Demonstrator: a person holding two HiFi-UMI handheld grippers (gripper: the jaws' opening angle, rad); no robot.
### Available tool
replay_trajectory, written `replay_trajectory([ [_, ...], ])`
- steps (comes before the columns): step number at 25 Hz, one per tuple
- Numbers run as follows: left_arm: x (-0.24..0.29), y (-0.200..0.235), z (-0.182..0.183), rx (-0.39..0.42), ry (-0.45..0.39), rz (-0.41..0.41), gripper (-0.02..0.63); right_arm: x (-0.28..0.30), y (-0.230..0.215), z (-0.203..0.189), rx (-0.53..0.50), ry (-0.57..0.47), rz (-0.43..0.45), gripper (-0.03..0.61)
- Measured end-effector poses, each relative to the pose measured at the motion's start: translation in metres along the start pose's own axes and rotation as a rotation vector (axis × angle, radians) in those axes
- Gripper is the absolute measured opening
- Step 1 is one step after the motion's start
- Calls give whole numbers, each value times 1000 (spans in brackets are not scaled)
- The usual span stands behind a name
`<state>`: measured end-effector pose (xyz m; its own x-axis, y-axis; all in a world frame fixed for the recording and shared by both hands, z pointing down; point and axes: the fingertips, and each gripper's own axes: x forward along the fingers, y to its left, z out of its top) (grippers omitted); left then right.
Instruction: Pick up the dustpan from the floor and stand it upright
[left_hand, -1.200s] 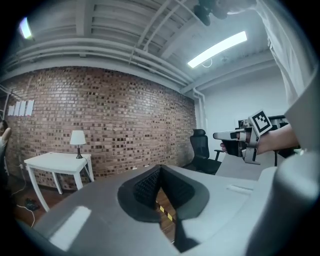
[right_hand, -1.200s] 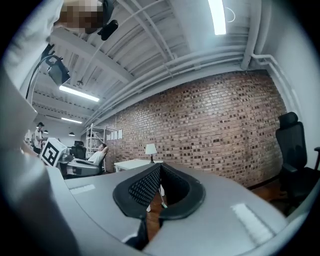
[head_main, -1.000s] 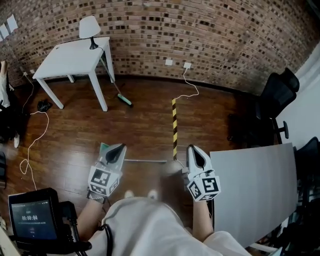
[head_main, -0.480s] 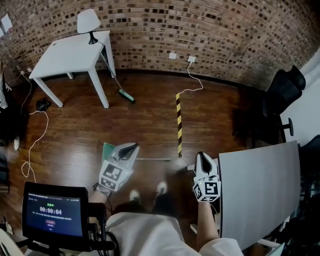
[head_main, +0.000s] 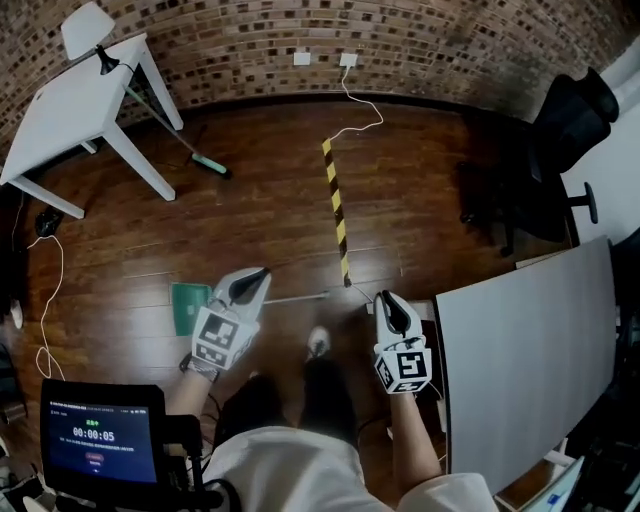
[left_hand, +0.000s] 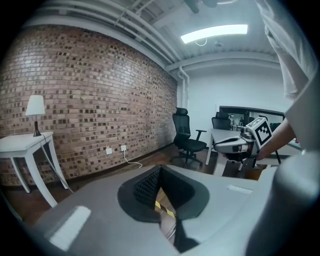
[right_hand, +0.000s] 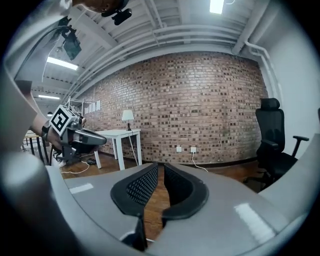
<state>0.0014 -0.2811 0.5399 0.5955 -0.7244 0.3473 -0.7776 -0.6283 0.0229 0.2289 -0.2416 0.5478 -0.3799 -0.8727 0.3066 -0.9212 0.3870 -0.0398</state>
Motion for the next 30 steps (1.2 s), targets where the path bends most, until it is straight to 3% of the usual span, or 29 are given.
replay_trajectory([
  [6, 75, -3, -105, -42, 34, -23, 0, 56, -31, -124, -21, 56, 28, 58],
  [14, 144, -5, -255, 30, 79, -106, 0, 120, -46, -304, -66, 124, 38, 69],
  [18, 172, 12, -330, 22, 68, -74, 0, 151, -49, -397, -112, 148, 47, 93],
  [23, 189, 35, -418, -18, 79, 11, 0, 174, -54, -507, -97, 187, 37, 125],
  [30, 199, 34, -492, 13, 101, -1, 0, 196, -44, -616, -161, 241, 100, 153],
])
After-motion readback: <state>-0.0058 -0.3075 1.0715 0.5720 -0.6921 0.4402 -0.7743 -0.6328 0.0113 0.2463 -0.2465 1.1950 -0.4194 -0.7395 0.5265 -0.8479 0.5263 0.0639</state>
